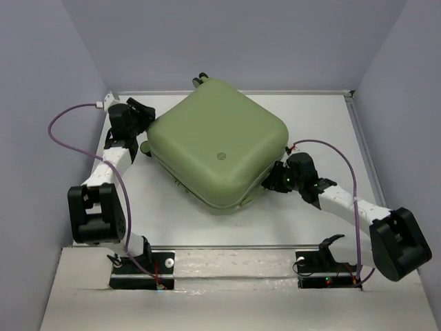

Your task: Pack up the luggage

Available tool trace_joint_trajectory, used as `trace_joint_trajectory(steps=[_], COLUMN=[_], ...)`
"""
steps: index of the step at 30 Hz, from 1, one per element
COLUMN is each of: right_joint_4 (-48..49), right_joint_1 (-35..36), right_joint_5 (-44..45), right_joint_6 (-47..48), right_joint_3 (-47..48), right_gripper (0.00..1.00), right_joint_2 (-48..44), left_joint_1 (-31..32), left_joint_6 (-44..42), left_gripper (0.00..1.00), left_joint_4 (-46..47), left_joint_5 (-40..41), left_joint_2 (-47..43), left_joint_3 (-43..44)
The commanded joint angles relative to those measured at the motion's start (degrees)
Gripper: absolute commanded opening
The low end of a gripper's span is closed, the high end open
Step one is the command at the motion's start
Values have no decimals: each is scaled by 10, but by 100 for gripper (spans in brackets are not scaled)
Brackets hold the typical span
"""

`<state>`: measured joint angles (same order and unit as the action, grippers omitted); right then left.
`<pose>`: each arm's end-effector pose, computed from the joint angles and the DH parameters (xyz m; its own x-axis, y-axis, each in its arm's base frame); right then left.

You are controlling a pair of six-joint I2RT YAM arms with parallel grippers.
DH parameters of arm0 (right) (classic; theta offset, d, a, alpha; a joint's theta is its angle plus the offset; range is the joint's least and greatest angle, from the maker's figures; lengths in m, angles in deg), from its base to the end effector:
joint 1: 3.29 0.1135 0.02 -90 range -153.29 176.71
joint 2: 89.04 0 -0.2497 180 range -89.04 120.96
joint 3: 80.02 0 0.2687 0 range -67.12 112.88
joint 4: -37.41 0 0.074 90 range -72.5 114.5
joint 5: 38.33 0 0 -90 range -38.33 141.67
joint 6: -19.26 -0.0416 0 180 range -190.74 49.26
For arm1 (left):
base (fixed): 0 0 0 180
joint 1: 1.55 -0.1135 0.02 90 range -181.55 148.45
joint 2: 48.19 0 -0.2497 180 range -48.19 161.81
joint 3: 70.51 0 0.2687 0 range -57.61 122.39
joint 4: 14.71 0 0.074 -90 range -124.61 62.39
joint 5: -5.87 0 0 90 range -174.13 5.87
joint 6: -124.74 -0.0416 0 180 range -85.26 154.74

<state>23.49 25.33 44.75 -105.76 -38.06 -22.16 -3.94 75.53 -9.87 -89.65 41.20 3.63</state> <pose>0.2218 0.1268 0.1576 -0.7710 0.2283 -0.5945 -0.1410 0.8492 0.5089 0.3899 0.0123 0.2717 -0.1713 -0.6580 -0.7333 -0.0778 0.7510 -0.6557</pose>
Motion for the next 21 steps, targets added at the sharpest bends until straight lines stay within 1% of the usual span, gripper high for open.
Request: trace_joint_trajectory(steps=[1,2,3,4,5,6,7,9,10,11,13,14,16,17,18,19,20,21], right_joint_4=[36,36,35,32,26,16,-22,-42,-43,-43,-45,-44,-34,-13,-1,13,55,69], right_joint_1=[-53,-70,-77,-83,-83,-83,-83,-83,-83,-83,-83,-83,-83,-83,-83,-83,-83,-83], right_joint_5=[-19,-22,-27,-38,-37,-30,-30,-43,-51,-60,-79,-85,-111,-136,-146,-162,-193,-203], right_joint_6=[128,135,135,142,145,152,158,167,167,168,163,150,134,126,118,110,109,102], right_joint_3=[92,123,123,149,162,176,201,204,196,167,133,100,63,43,1,-21,-41,-71], right_gripper=[7,7,7,8,16,47,60,75,76,77,77,76,68,64,51,38,26,18], right_joint_2=[68,83,83,91,95,99,101,86,70,25,-26,-78,-126,-148,-191,-209,-223,-241], left_joint_1=[-8,-8,-8,-9,-8,-8,-9,-8,-9,-8,-9,-8,-9,-9,-8,-8,-8,-8], left_joint_6=[6,6,6,6,3,1,-2,-6,-8,-7,-10,-11,-11,-12,-14,-22,-28,-33], left_gripper=[6,6,6,6,6,6,6,6,6,6,6,6,9,16,25,35,48,71], left_joint_4=[9,-2,-6,-10,-16,-28,-36,-51,-53,-54,-61,-65,-67,-72,-81,-83,-87,-93], left_joint_5=[7,4,4,-6,-12,-21,-21,-21,-21,-21,-28,-33,-38,-36,-32,-20,-11,13], left_joint_2=[-126,-144,-162,-197,-213,-228,-255,-287,-296,-301,-309,-310,-312,-315,-318,-323,-336,-344], left_joint_3=[-75,-101,-102,-128,-139,-161,-172,-195,-201,-204,-201,-193,-183,-177,-172,-163,-160,-151])
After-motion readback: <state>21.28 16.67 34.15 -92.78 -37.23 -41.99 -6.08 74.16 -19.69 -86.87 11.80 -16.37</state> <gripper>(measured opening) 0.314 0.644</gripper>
